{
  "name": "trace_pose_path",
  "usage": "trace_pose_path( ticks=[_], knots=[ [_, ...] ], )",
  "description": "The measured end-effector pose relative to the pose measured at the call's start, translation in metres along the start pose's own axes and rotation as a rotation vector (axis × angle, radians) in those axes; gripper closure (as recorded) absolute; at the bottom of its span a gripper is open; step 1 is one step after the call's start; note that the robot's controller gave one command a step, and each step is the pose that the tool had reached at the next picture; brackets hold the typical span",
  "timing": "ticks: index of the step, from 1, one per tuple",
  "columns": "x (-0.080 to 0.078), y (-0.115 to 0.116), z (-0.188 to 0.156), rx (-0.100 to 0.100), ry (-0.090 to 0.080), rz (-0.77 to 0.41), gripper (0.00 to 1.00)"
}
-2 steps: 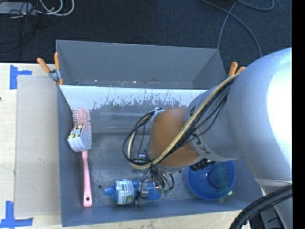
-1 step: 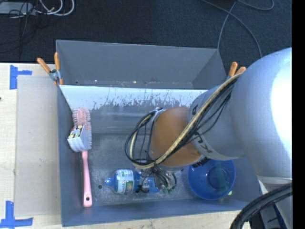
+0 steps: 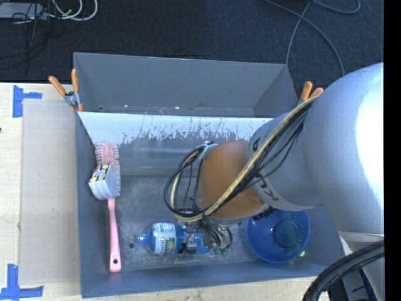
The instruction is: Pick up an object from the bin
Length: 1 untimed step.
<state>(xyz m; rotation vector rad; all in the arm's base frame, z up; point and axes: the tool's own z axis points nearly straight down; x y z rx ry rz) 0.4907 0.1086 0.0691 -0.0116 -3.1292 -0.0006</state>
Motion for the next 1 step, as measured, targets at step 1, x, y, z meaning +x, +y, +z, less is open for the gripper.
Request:
trace_pose_path(
  ticks=[1],
  knots=[
    [0.0016, 0.0014, 0.0001, 0.000, 0.001, 0.000, 1.00]
  ],
)
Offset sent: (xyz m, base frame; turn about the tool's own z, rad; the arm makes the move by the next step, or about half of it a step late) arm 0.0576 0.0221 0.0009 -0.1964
